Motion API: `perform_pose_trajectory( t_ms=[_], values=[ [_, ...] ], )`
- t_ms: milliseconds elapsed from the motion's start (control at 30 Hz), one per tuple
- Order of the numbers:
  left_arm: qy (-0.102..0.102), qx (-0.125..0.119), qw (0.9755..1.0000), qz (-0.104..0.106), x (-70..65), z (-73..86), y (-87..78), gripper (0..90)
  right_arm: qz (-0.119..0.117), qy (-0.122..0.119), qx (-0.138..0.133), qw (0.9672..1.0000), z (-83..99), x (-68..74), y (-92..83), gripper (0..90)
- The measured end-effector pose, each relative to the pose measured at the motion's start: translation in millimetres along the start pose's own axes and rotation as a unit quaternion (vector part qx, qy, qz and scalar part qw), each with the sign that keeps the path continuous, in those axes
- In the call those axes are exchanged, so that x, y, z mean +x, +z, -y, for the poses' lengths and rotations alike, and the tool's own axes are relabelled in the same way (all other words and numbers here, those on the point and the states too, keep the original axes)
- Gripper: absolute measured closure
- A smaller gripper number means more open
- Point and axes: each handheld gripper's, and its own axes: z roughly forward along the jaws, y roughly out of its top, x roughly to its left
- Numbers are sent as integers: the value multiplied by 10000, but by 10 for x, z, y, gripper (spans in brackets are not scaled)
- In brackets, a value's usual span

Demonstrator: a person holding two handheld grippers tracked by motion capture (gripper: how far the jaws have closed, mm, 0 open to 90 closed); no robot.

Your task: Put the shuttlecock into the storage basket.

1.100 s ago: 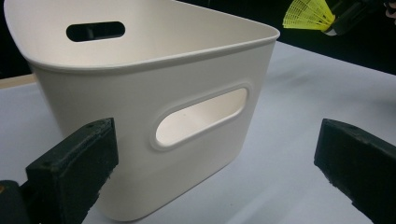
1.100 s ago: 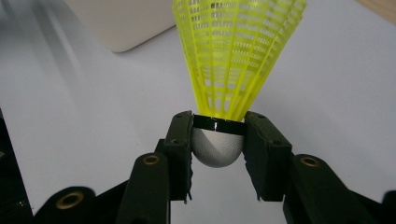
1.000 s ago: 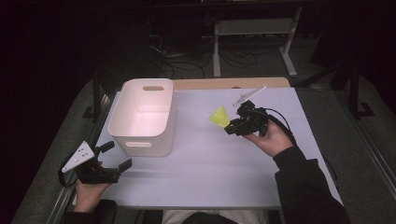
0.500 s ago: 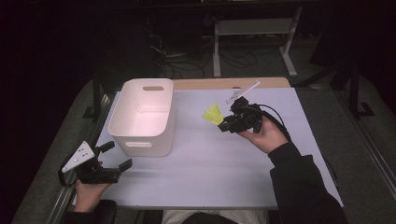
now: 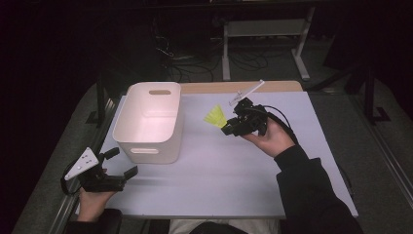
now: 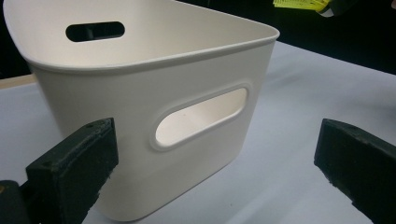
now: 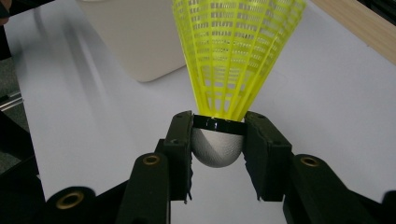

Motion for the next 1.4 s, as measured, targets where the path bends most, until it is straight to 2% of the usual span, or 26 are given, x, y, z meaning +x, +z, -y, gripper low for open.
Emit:
perform_pose_trajectory(
  t_ms=[733, 1400],
  values=[
    [0, -1, 10000, 4, 1, 0, 0, 0, -74, -193, -116, 9997, -185, 85, 19, 624],
    [2, -4, 10000, 4, 0, 0, -2, 0, -204, -358, -241, 9989, -442, 171, 86, 624]
  ],
)
